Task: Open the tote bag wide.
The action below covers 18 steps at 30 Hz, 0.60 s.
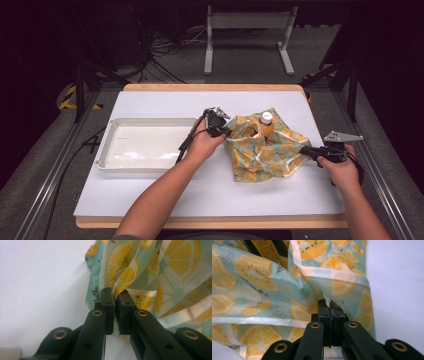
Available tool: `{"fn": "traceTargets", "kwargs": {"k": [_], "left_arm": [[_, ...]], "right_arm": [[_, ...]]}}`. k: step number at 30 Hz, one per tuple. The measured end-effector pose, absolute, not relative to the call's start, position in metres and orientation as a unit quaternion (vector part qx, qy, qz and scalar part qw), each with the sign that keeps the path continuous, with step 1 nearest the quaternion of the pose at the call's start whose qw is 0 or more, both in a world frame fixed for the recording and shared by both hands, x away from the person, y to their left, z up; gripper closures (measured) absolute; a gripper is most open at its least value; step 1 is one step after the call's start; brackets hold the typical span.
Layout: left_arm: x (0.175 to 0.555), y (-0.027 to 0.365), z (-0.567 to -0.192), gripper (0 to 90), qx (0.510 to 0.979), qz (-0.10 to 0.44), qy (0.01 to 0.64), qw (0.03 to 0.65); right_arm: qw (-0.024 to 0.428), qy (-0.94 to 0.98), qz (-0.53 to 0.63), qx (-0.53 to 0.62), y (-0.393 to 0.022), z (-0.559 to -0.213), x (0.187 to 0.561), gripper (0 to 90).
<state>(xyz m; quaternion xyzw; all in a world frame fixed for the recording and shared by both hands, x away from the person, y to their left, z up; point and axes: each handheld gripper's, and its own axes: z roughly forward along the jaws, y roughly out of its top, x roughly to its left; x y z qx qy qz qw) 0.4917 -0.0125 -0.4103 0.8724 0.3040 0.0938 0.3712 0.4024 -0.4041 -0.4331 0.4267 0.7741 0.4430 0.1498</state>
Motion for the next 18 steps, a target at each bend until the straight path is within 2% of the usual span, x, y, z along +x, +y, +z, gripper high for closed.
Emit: {"fn": "traceTargets", "kwargs": {"k": [12, 16, 18], "left_arm": [[0.486, -0.012, -0.415, 85.7, 0.88, 0.089, 0.297, 0.359], [0.483, -0.012, -0.412, 85.6, 0.881, 0.086, 0.295, 0.36], [0.481, -0.012, -0.411, 85.6, 0.881, 0.085, 0.292, 0.362]], "right_arm": [[0.14, 0.777, 0.441, 0.427, -0.407, -0.436, 0.393, 88.4], [0.148, 0.775, 0.45, 0.419, -0.407, -0.429, 0.389, 85.1], [0.153, 0.772, 0.455, 0.417, -0.406, -0.425, 0.387, 80.6]]}}
